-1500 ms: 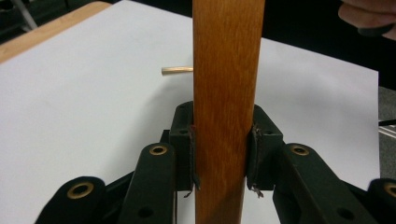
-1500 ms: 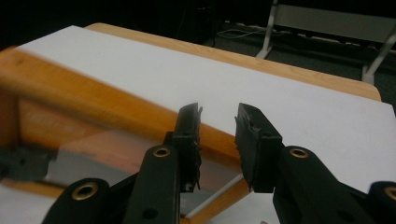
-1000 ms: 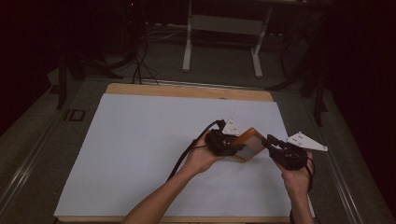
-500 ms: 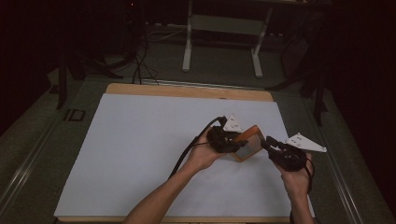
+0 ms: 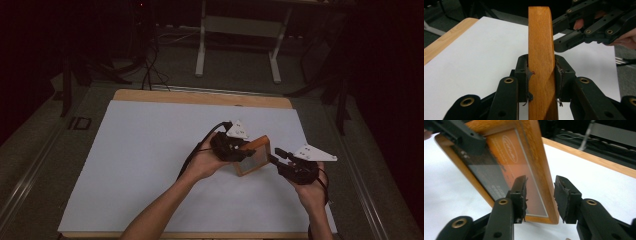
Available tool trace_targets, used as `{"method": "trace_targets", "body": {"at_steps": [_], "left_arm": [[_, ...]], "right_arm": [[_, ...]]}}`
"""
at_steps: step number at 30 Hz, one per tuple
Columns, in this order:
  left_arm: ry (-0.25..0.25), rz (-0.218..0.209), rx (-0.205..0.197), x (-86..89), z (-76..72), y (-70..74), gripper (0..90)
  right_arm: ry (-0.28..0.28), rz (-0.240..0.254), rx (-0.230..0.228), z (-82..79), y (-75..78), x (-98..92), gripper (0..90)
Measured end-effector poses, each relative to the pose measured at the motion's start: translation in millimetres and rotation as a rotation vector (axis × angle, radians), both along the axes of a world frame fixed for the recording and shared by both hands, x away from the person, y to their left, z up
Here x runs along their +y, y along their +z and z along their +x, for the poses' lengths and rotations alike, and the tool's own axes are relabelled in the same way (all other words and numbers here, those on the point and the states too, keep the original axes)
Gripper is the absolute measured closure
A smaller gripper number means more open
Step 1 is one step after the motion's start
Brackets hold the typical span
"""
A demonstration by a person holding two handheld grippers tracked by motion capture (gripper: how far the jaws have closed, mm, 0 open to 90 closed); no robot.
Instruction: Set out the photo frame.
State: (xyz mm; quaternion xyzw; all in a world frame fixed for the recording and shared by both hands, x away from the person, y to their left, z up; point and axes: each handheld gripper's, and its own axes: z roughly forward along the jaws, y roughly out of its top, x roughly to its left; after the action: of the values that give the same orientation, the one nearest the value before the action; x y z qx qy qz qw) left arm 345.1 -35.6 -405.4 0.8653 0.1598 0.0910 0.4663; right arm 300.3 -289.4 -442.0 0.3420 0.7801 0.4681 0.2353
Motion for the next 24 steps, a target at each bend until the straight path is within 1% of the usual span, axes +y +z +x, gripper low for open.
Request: {"method": "trace_targets", "body": {"at_steps": [1, 2, 3, 4, 5, 6, 7, 8, 9, 10, 11, 14, 17, 19, 21, 22, 24], "left_arm": [[-0.007, -0.002, 0.003, 1.3, -0.6, -0.1, 69.2], [-0.018, 0.001, 0.004, 2.8, -0.8, 0.2, 69.2], [-0.036, 0.000, 0.004, 4.3, -1.0, 0.0, 69.1], [-0.036, 0.000, 0.004, 4.3, -1.0, 0.0, 69.1], [-0.049, 0.001, 0.003, 5.0, -0.8, -0.1, 69.0], [-0.076, -0.002, -0.003, 5.7, -0.8, -0.7, 69.0], [-0.086, 0.000, -0.007, 6.0, -0.7, -0.7, 68.9], [-0.086, 0.000, -0.007, 6.0, -0.7, -0.7, 68.8], [-0.109, 0.000, -0.014, 6.7, -0.8, -1.1, 68.7], [-0.109, 0.000, -0.014, 6.7, -0.8, -1.1, 68.7], [-0.116, -0.002, -0.017, 6.7, -1.1, -1.4, 68.7], [-0.138, -0.005, -0.026, 5.7, -1.7, -2.3, 68.4], [-0.162, -0.010, -0.029, 4.7, -1.3, -3.1, 68.0], [-0.160, -0.016, -0.026, 4.8, -0.1, -3.7, 67.3], [-0.148, -0.027, -0.016, 5.9, 2.1, -4.3, 65.7], [-0.142, -0.031, -0.012, 6.6, 3.1, -4.6, 64.3], [-0.134, -0.038, -0.002, 8.1, 4.8, -5.3, 61.3]], "right_arm": [[0.000, 0.000, 0.000, 0.0, 0.0, 0.0, 59.3], [0.015, -0.003, 0.001, 0.0, 0.1, 1.9, 57.5], [0.050, 0.000, 0.004, 0.8, 0.4, 5.2, 54.4], [0.062, -0.002, 0.003, 1.6, 0.5, 6.7, 53.1], [0.074, -0.004, 0.002, 2.4, 0.7, 8.2, 51.8], [0.094, -0.005, 0.004, 3.6, 0.8, 9.5, 48.8], [0.107, -0.008, 0.005, 5.0, 0.9, 11.0, 44.4], [0.107, -0.008, 0.005, 5.0, 0.9, 11.0, 44.4], [0.133, -0.026, 0.010, 8.5, 1.2, 13.6, 39.8], [0.133, -0.026, 0.010, 8.5, 1.2, 13.6, 39.8], [0.143, -0.028, 0.008, 10.0, 1.6, 14.3, 37.8], [0.192, -0.010, 0.020, 14.5, 3.5, 14.9, 33.3], [0.232, -0.008, 0.026, 18.7, 4.3, 16.2, 32.8], [0.259, -0.027, 0.026, 18.9, 4.1, 18.3, 34.0], [0.255, -0.059, 0.008, 16.9, 3.7, 19.9, 36.9], [0.249, -0.063, 0.001, 16.1, 3.6, 19.4, 39.8], [0.243, -0.055, 0.000, 14.3, 3.6, 15.9, 45.8]]}}
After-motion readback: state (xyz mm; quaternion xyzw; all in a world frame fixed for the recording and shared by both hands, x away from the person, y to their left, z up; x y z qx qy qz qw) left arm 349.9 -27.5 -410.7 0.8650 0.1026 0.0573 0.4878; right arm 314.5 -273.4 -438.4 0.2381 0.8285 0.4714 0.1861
